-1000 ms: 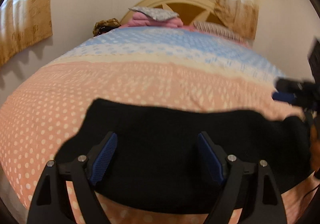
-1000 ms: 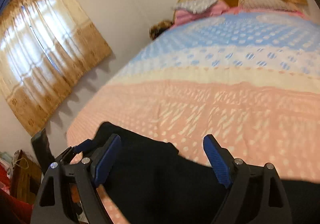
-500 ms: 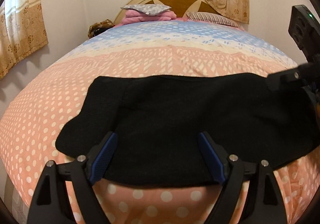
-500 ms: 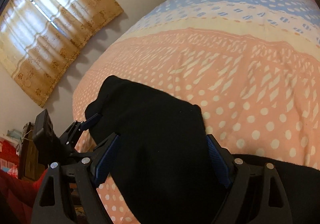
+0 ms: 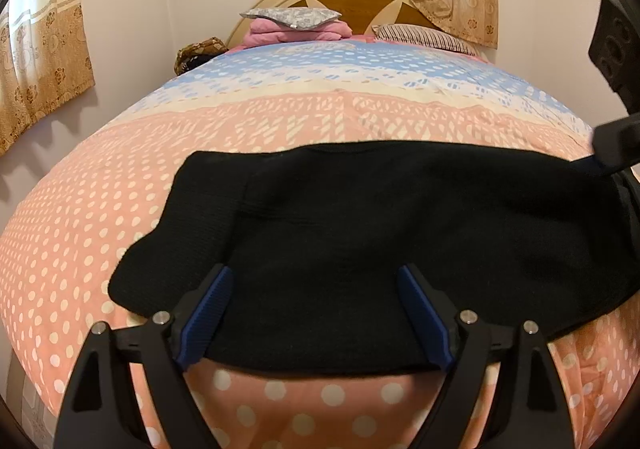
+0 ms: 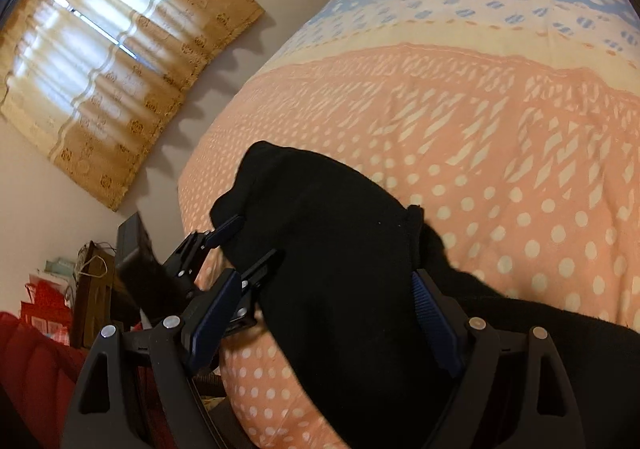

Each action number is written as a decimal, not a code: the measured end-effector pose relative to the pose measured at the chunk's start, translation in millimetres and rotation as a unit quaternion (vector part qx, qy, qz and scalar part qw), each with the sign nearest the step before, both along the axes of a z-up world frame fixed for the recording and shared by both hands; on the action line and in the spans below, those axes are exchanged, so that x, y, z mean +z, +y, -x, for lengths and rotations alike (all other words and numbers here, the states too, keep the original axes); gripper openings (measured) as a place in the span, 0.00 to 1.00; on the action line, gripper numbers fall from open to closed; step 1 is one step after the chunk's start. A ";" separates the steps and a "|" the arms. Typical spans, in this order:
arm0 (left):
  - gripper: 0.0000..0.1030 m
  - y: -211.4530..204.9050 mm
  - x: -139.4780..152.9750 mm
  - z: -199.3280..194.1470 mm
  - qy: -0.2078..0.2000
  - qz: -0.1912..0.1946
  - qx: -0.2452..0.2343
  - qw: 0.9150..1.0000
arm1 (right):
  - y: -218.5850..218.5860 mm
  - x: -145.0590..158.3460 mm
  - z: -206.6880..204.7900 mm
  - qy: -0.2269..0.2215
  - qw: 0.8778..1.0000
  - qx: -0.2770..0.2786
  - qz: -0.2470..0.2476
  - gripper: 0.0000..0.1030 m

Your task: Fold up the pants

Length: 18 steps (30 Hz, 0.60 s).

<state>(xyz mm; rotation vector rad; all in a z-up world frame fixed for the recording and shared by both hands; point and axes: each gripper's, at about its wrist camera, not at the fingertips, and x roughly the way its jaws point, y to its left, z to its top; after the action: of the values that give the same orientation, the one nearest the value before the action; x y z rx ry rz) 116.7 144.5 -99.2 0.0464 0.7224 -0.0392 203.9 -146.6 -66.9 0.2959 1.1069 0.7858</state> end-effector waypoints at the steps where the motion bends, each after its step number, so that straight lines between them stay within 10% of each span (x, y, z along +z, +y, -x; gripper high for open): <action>1: 0.85 0.2 0.0 -0.4 0.000 0.000 0.000 1.000 | 2.0 2.2 2.9 -0.002 1.000 0.006 -0.005 0.83; 8: 0.85 0.6 0.0 -0.6 0.000 0.000 -0.001 1.000 | 12.8 -31.3 -12.9 0.045 0.998 0.007 -0.033 0.83; 18: 0.86 -1.1 -1.1 -2.1 -0.001 0.002 -0.001 1.000 | 32.9 -34.0 -36.5 0.000 0.999 -0.044 -0.002 0.85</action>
<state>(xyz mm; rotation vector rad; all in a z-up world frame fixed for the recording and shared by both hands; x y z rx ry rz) 118.8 143.4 -100.3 0.0441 0.7211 -0.0428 240.4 -113.7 -100.9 0.3470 1.0852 0.7095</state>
